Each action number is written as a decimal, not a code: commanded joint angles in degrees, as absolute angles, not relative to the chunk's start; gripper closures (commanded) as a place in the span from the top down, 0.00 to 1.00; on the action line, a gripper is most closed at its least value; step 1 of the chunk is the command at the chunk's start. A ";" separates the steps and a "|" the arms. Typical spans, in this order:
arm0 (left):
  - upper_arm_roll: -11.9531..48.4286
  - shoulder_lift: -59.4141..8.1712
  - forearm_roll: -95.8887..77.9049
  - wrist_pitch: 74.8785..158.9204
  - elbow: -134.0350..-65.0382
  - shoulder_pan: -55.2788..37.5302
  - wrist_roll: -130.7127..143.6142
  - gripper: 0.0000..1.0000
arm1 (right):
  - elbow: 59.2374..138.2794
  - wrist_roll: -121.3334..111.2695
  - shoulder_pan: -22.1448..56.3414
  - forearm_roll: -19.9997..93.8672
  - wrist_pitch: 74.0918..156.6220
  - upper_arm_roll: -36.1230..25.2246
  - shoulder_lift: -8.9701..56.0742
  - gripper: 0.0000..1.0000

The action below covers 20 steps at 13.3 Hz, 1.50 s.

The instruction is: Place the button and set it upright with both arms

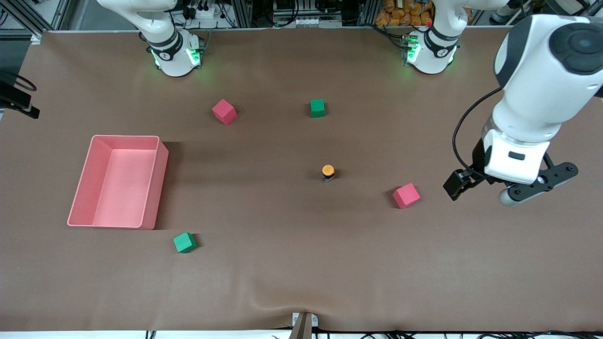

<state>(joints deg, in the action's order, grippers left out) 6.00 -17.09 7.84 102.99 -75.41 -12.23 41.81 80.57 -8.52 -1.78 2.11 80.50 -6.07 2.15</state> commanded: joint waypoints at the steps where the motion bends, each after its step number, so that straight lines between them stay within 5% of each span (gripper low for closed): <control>1: 8.96 -14.33 2.66 99.86 -77.08 -7.49 38.95 1.00 | 79.98 -8.53 -1.85 2.46 80.33 -6.06 2.20 1.00; 9: 12.13 -5.20 -1.40 87.39 -79.36 -0.53 27.97 1.00 | 79.98 -8.35 -1.85 2.46 80.86 -6.06 2.20 1.00; 14: 11.87 7.11 -1.41 85.43 -88.67 1.04 22.69 1.00 | 80.07 -8.35 -1.85 2.46 80.86 -6.06 2.20 1.00; 20: -0.24 3.79 -1.40 88.85 -88.15 0.44 5.38 1.00 | 80.07 -8.35 -1.85 2.46 80.86 -6.06 2.29 1.00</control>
<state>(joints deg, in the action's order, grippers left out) 2.57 4.65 -0.22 87.44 -87.87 0.35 10.07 80.56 -8.52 -1.77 2.11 80.94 -6.07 2.15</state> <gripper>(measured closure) 0.000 0.000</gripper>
